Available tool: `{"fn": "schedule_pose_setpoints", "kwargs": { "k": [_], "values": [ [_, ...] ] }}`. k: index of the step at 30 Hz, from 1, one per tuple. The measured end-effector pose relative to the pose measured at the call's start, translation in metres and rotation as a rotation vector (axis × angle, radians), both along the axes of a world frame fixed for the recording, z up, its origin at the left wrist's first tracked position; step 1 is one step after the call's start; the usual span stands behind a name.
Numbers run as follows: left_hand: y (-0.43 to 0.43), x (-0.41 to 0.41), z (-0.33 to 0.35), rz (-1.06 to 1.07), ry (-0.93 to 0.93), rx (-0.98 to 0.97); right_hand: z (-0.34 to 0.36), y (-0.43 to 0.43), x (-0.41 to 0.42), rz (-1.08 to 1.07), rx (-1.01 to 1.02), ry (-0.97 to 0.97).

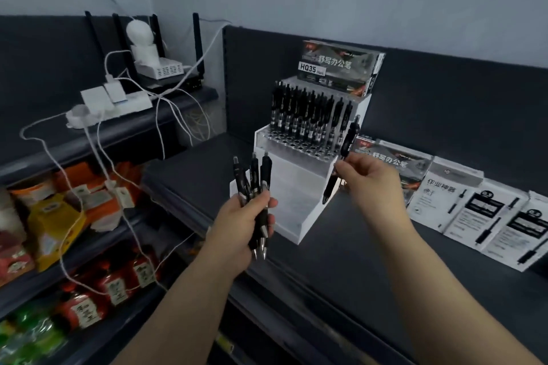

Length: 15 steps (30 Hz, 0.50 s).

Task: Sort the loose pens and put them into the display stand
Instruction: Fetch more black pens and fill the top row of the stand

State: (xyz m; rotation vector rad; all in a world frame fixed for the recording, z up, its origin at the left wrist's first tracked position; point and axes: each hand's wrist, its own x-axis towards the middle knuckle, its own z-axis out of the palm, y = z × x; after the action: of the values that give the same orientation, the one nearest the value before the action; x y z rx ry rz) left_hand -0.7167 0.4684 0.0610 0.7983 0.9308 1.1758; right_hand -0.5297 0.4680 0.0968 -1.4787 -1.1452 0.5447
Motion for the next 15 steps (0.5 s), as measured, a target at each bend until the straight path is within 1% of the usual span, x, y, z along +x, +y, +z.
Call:
{"fn": "schedule_pose_setpoints", "kwargs": {
  "k": [3, 6, 10, 15],
  "values": [
    [0.013, 0.001, -0.001, -0.038, 0.008, 0.011, 0.009, 0.013, 0.003, -0.103, 0.069, -0.004],
    [0.021, 0.005, 0.0, -0.016, 0.008, 0.0, 0.019, 0.028, 0.005, -0.162, 0.145, -0.034],
    [0.027, 0.009, 0.011, -0.014, 0.042, 0.009, 0.03, 0.048, 0.011, -0.173, 0.193, -0.085],
    [0.036, 0.013, 0.021, 0.028, 0.056, 0.038, 0.025, 0.075, 0.015, -0.136, 0.174, -0.146]
  ]
}}
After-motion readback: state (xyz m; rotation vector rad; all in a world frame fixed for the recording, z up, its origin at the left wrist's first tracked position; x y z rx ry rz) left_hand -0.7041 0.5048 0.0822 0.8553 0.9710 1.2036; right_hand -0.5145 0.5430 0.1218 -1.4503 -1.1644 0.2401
